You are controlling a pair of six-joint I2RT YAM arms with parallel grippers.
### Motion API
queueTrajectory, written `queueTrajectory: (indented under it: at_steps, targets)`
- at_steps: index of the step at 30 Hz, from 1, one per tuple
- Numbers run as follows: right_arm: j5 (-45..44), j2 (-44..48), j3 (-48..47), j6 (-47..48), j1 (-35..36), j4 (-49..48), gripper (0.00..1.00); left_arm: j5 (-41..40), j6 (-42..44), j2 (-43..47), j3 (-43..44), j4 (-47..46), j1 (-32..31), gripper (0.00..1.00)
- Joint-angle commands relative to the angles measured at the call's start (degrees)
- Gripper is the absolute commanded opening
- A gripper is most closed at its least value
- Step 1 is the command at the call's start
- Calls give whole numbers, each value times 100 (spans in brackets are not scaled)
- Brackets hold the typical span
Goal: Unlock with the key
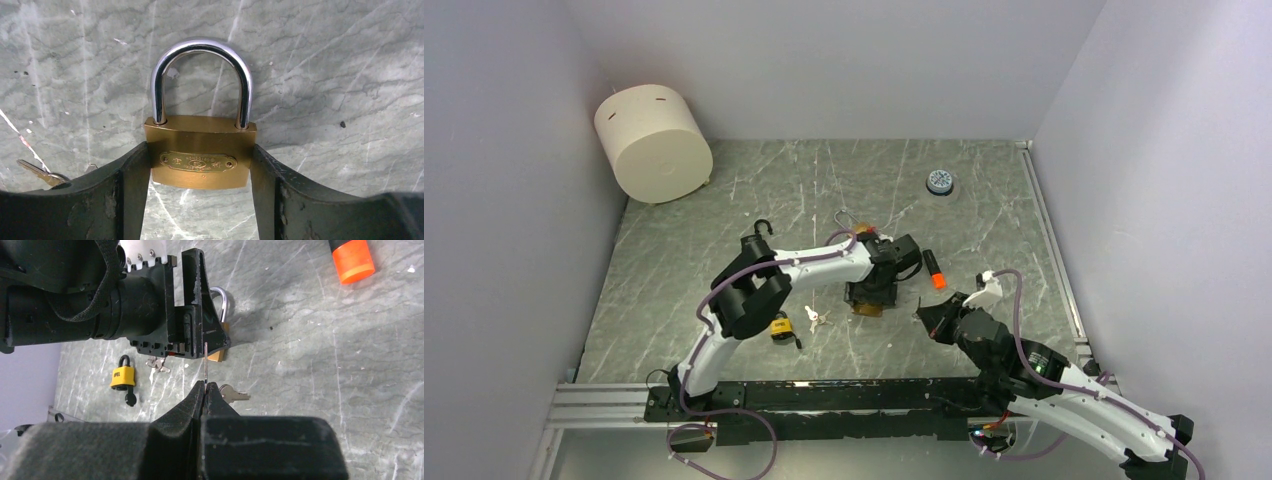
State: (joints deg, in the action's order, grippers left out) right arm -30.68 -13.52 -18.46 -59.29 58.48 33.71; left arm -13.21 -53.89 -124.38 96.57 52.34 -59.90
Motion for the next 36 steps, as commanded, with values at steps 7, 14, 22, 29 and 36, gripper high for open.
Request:
queueTrajectory:
  at_steps: [7, 14, 22, 29, 36]
  targets:
    - [1353, -762, 167, 1048, 0, -2035, 0, -282, -380, 1579, -1562, -601, 567, 34]
    - [2557, -2869, -173, 1512, 4, -3970, 0, 374, -803, 3068, -2467, -1409, 855, 34]
    - [2939, -3976, -616, 1540, 23, -4840, 0, 1310, -1165, 4219, -3333, -2107, 1245, 33]
    - [3042, -4194, -874, 1535, 17, -4797, 0, 2538, -1358, 4763, -3857, -2868, 1606, 33]
    - [3028, -4276, -979, 1510, 15, -4681, 0, 2790, -1489, 4968, -4038, -3032, 1745, 32]
